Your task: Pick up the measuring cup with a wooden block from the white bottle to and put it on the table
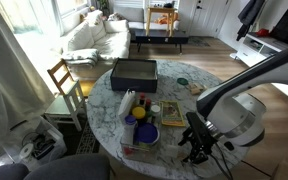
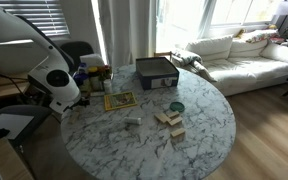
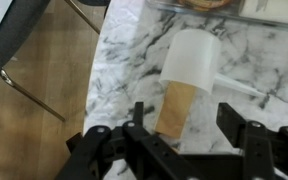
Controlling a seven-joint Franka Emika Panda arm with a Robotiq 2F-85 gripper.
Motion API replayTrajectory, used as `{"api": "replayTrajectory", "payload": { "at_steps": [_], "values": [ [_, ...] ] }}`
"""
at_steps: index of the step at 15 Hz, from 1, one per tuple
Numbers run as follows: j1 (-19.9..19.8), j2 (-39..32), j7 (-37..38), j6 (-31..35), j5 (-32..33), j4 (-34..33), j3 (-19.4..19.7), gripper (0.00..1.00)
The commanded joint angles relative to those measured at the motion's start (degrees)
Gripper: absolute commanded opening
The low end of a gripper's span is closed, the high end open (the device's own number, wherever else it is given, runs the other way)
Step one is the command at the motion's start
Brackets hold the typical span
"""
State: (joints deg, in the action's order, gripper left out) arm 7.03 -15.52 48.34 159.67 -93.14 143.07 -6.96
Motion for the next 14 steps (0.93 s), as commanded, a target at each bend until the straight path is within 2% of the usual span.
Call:
{"api": "replayTrajectory", "payload": {
  "at_steps": [1,2,4,8,9,14],
  "values": [
    [0.7,-3.3,-0.6,1.9,-1.5,-2.4,1.1,0.67],
    [0.8,-3.8,-0.4,2.1,-1.3,-2.7,1.2,0.53],
    [0.9,-4.3,-0.2,2.4,-1.1,-3.2,1.5,0.33],
    [1.0,-3.1,0.2,3.0,-0.4,-3.3,2.0,0.05],
    [1.1,-2.5,0.8,3.4,0.2,-2.9,1.9,0.07],
    [1.5,0.3,3.8,7.1,4.8,1.0,1.6,0.07]
  ]
}}
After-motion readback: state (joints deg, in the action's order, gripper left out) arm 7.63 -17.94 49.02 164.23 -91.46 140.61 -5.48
